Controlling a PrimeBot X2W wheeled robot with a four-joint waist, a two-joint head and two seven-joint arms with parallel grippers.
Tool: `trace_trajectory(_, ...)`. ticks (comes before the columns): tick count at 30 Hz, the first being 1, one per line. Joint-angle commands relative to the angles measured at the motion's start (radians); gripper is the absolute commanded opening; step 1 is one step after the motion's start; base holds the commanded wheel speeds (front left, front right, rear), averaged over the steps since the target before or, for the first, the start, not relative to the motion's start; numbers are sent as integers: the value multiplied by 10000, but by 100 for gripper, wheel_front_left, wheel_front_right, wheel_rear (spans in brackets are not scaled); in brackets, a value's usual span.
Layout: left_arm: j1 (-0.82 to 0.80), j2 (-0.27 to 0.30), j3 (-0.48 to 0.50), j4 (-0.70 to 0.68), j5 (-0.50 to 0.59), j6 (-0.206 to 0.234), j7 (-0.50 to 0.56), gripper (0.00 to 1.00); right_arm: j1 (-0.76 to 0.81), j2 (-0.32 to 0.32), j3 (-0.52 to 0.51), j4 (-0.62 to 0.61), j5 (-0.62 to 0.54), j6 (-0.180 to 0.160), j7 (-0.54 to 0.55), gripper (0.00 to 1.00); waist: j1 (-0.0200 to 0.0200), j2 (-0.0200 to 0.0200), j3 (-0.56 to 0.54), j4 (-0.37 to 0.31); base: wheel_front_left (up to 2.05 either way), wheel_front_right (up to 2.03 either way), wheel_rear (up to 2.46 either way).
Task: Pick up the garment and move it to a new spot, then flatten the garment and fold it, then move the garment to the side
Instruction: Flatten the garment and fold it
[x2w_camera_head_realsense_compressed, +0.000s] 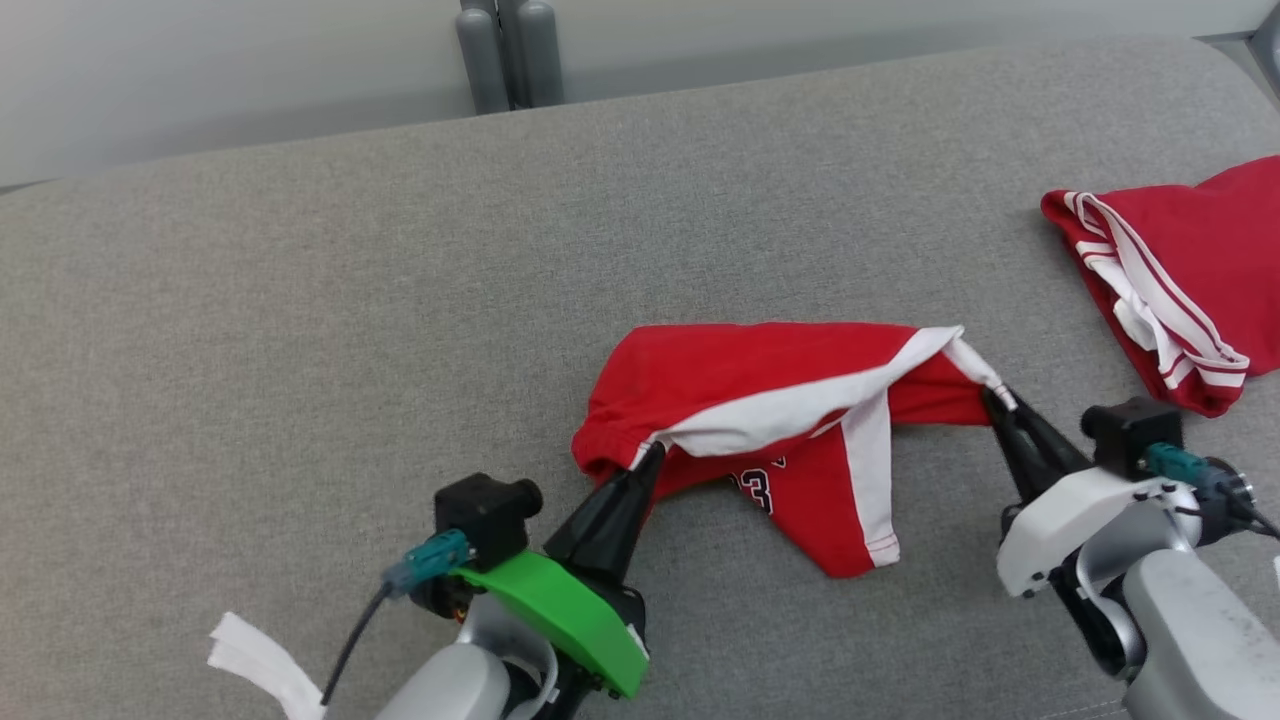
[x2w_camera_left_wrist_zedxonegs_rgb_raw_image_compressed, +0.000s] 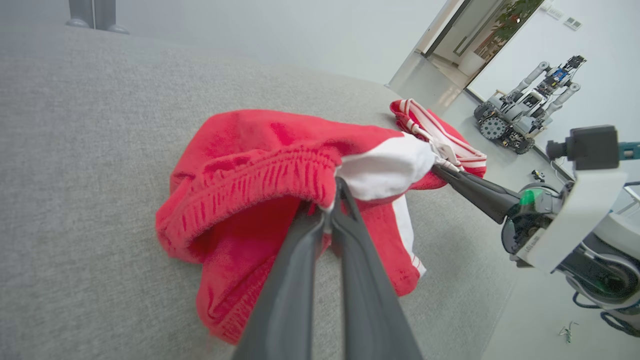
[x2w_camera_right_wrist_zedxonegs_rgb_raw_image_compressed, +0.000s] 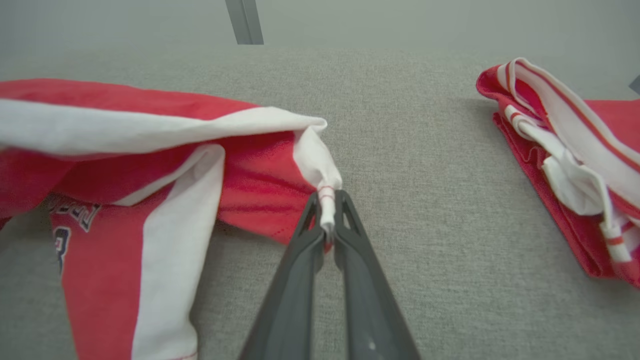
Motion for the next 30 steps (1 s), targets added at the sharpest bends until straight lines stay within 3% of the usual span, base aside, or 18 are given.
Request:
trace_trajectory(1, 213, 283, 166, -630, -136, 164, 119, 0, 168, -133, -206, -315, 14, -11, 30, 0, 0, 0, -218, -24, 0, 0, 0)
trace_trajectory(9, 922, 1405, 966, -4462, -575, 1199, 1126, 0, 825, -611, -1397, -2870, -93, -11, 751, 0, 0, 0, -1047, -125, 0, 0, 0)
trace_trajectory(19, 1130, 2235, 1170, -7339, -865, 1939, 2632, 0, 1317, -1173, -2309, -6396, 152, -11, 2579, 0, 0, 0, -1651, -240, 0, 0, 0)
trace_trajectory(25, 293, 2787, 1865, -8022, -1135, 2298, 3577, 0, 644, -1885, -2404, -7558, 351, -9, 3451, 0, 0, 0, -950, -155, 0, 0, 0)
trace_trajectory(30, -1567, 3029, 2554, -7426, -1726, 2106, 4578, 0, -940, -2656, -1740, -7359, 777, -9, 4006, 0, 0, 0, 356, 148, 0, 0, 0)
